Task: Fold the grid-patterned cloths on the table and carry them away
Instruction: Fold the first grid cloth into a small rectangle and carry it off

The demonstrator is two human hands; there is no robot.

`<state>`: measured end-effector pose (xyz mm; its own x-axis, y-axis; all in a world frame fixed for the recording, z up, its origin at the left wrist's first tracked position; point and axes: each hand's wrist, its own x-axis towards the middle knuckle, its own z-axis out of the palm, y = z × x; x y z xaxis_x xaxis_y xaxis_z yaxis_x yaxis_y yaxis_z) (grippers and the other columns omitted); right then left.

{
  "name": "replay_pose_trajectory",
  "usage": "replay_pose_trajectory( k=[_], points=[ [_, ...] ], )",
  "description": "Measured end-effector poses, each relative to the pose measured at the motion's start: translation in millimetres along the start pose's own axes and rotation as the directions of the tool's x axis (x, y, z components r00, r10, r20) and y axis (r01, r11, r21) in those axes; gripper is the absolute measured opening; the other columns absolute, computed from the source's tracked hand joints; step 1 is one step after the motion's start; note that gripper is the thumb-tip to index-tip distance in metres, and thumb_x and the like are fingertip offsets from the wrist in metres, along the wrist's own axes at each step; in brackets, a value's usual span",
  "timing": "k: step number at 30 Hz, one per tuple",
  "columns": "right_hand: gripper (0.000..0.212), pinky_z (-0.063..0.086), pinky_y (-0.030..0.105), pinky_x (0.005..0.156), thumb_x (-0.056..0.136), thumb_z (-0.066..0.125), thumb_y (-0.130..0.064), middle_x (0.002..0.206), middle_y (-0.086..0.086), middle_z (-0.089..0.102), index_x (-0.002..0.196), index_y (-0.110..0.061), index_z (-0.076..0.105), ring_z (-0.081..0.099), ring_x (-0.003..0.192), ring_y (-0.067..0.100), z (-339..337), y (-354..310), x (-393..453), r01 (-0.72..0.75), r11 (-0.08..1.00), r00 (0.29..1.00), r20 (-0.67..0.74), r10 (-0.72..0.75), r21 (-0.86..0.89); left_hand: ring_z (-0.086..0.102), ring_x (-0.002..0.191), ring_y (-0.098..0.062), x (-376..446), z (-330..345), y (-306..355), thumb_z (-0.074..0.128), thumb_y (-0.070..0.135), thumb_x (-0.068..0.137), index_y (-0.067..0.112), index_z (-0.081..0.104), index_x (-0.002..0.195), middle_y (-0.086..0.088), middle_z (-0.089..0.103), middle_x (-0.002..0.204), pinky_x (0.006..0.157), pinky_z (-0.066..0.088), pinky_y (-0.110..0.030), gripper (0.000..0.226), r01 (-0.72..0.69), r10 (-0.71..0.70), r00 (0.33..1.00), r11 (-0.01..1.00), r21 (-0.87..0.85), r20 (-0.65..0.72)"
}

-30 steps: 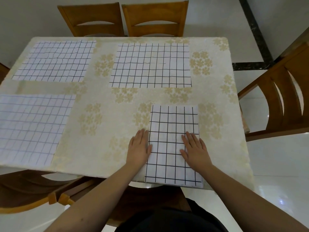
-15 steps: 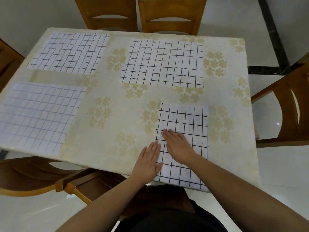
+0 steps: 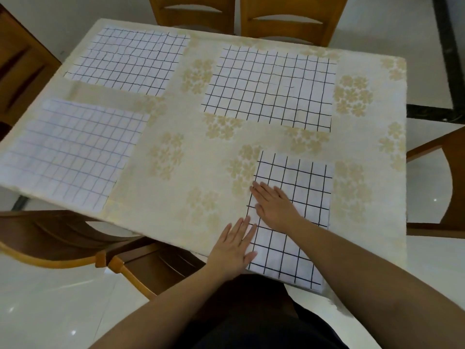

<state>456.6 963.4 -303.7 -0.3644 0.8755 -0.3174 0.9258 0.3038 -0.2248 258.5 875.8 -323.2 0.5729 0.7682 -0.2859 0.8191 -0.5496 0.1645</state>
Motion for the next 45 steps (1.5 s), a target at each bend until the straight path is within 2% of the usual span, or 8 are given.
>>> replay_pose_trajectory(
  k=[7,11,14,17,24,33,38,45],
  points=[
    [0.063,-0.002,0.037,0.119,0.095,-0.004,-0.043,0.162,-0.005,-0.004,0.155,-0.023,0.002,-0.003,0.149,0.015,-4,8,9,-0.026,1.0,1.0,0.014,0.025,0.01,-0.014,0.148,-0.02,-10,-9,-8,0.014,0.055,0.101,0.025,-0.001,0.155,-0.002,-0.012,0.161,0.12,-0.007,-0.043,0.064,-0.065,0.068,0.997,0.995,-0.069,0.046],
    [0.052,0.007,0.037,0.118,0.103,0.025,-0.032,0.16,-0.002,0.018,0.153,-0.019,0.019,0.012,0.147,0.018,-11,11,2,-0.038,0.99,0.995,-0.085,0.05,0.132,0.032,0.141,-0.021,0,-21,-16,0.036,0.041,0.102,0.02,0.04,0.145,-0.007,0.037,0.153,0.115,0.029,-0.04,0.048,-0.146,0.111,0.977,0.97,-0.194,-0.182],
    [0.045,0.025,0.043,0.112,0.097,0.046,-0.02,0.145,0.008,0.045,0.141,-0.013,0.044,0.038,0.135,0.026,-10,24,-17,-0.09,0.959,0.962,-0.224,0.153,0.268,0.055,0.116,-0.02,22,-36,-19,0.051,0.027,0.098,0.015,0.054,0.133,-0.006,0.055,0.131,0.097,0.043,-0.029,0.038,-0.071,-0.052,0.958,0.91,-0.408,-0.283],
    [0.034,0.047,0.046,0.094,0.091,0.056,-0.011,0.122,0.013,0.06,0.125,-0.008,0.06,0.056,0.112,0.034,-7,42,-43,-0.237,0.883,0.873,-0.311,0.377,0.405,0.058,0.097,-0.014,48,-59,-17,0.052,0.022,0.097,0.014,0.054,0.133,-0.005,0.055,0.124,0.085,0.039,-0.017,0.037,0.21,-0.369,0.923,0.72,-0.661,-0.108],
    [0.032,0.044,0.04,0.089,0.093,0.052,-0.018,0.124,0.013,0.056,0.124,-0.013,0.06,0.053,0.108,0.031,0,61,-103,-0.589,0.646,0.665,-0.162,0.729,0.486,0.059,0.074,-0.017,97,-78,-23,0.06,0.02,0.092,0.009,0.066,0.086,-0.003,0.062,0.08,0.065,0.035,-0.019,0.014,0.482,-0.554,0.825,0.587,-0.65,0.111],
    [0.037,0.046,0.032,0.087,0.089,0.06,-0.025,0.12,0.015,0.06,0.121,-0.008,0.059,0.058,0.108,0.034,1,60,-113,-0.708,0.179,0.445,0.234,0.865,0.683,0.065,0.101,-0.023,109,-80,-23,0.063,0.022,0.091,0.009,0.074,0.101,-0.008,0.072,0.106,0.08,0.042,-0.021,0.02,0.573,-0.553,0.801,0.596,-0.563,0.23],
    [0.014,0.045,0.024,0.066,0.085,0.061,-0.02,0.094,0.013,0.07,0.086,-0.01,0.07,0.065,0.083,0.028,-2,61,-112,-0.708,0.088,0.423,0.321,0.848,0.701,0.063,0.105,-0.025,108,-80,-19,0.066,0.024,0.089,0.008,0.071,0.108,-0.008,0.069,0.111,0.089,0.045,-0.028,0.024,0.586,-0.57,0.784,0.551,-0.595,0.244],
    [0.033,0.045,0.027,0.079,0.087,0.067,-0.018,0.114,0.014,0.067,0.116,-0.003,0.065,0.063,0.102,0.029,1,57,-118,-0.596,0.008,0.414,0.298,0.86,0.803,0.063,0.09,-0.022,95,-78,-20,0.067,0.022,0.09,0.011,0.065,0.106,-0.005,0.067,0.102,0.078,0.047,-0.028,0.02,0.453,-0.529,0.822,0.383,-0.805,0.212]
  ],
)
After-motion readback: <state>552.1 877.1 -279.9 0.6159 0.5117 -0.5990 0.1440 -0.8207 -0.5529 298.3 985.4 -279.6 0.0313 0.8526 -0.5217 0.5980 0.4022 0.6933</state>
